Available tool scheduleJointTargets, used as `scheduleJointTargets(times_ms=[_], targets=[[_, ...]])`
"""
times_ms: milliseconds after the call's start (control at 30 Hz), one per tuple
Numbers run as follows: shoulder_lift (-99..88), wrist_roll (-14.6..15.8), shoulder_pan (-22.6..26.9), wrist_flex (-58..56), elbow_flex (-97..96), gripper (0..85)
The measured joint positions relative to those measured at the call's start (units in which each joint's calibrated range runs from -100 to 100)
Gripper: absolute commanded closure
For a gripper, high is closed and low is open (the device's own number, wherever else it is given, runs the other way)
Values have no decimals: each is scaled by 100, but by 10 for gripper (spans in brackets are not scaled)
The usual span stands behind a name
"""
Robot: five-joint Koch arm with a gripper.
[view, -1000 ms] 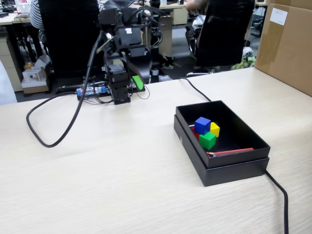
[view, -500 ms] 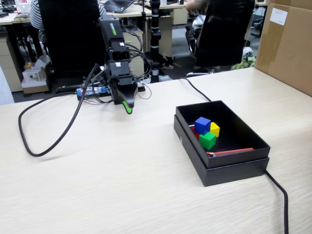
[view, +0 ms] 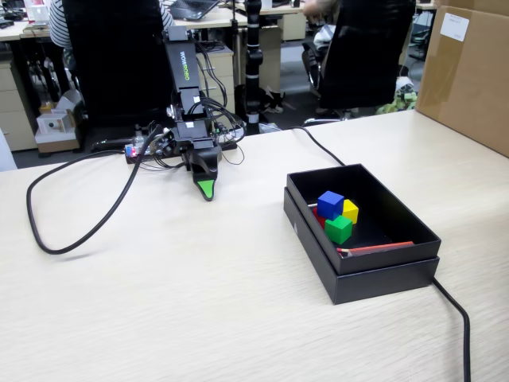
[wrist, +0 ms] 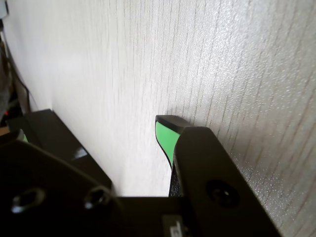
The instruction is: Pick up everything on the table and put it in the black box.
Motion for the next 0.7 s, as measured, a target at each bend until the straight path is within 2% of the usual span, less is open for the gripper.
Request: scheduleJointTargets(times_ms=[700], targets=[[0,-34,20,-124,-9,351]])
